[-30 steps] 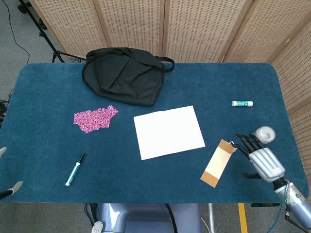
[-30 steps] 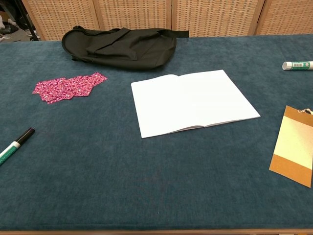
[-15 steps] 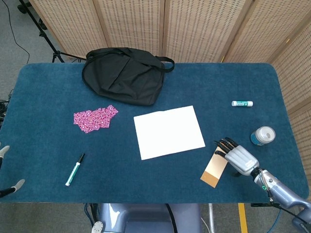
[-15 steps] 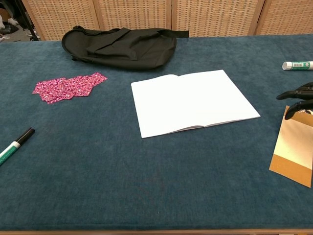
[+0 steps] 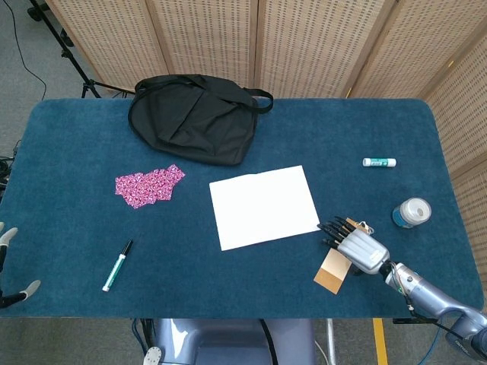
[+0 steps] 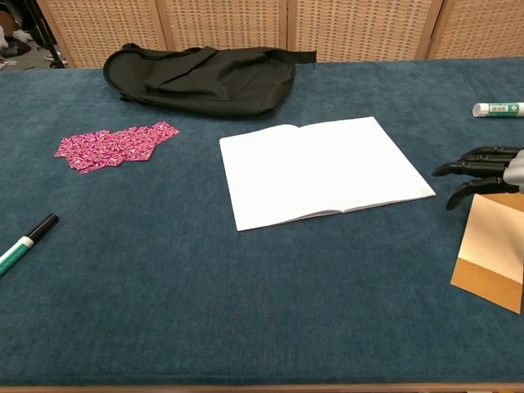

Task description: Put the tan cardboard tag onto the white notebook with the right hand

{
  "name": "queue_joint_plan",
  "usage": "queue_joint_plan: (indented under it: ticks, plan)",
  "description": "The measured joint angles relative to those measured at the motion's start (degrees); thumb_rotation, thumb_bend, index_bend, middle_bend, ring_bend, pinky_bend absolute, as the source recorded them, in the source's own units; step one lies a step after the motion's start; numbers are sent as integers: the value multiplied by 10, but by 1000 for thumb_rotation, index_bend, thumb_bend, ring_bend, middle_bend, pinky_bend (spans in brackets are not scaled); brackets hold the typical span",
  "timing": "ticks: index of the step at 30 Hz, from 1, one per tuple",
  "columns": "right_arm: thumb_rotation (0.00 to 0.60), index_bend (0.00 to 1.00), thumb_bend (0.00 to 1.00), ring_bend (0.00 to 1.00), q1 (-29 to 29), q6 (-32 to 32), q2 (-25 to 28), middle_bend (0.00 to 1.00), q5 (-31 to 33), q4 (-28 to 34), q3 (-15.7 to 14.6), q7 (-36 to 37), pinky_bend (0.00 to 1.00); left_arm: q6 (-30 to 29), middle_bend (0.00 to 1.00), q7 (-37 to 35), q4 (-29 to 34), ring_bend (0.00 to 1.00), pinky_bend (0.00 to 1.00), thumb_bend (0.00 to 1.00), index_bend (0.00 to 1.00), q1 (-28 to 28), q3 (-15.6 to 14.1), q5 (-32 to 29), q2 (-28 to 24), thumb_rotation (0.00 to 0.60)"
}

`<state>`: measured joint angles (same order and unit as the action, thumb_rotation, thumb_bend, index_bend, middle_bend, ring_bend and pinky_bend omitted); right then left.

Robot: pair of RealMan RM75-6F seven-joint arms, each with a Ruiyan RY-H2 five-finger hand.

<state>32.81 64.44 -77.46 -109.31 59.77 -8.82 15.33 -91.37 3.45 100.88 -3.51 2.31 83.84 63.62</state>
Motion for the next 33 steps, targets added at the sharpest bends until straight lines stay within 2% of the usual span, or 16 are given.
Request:
queue_joint_plan:
  ticks: [12, 20, 26, 30, 33]
  plan:
    - [600, 251, 53, 0, 10, 5, 4, 21, -3, -28, -23, 14, 0, 8, 0, 5, 0, 0, 0, 0, 0, 4, 0, -5, 2, 600]
    - [600, 276, 53, 0, 14, -1, -17, 21, 4, -51, -29, 22, 0, 12, 0, 10, 0, 0, 0, 0, 0, 6, -1, -6, 5, 600]
    - [600, 356, 57, 0, 12, 6, -27, 34, 7, -72, -37, 34, 0, 16, 0, 11, 0, 0, 0, 0, 0, 8, 0, -10, 5, 600]
    - [600, 434, 102, 0, 7, 17, -33, 58, 10, -84, -40, 49, 0, 16, 0, 12, 0, 0, 0, 0, 0, 9, 0, -11, 5, 600]
    - [600, 447, 116, 0, 2, 28, -40, 66, 11, -98, -44, 60, 0, 16, 0, 13, 0, 0, 0, 0, 0, 9, -1, -10, 6, 600]
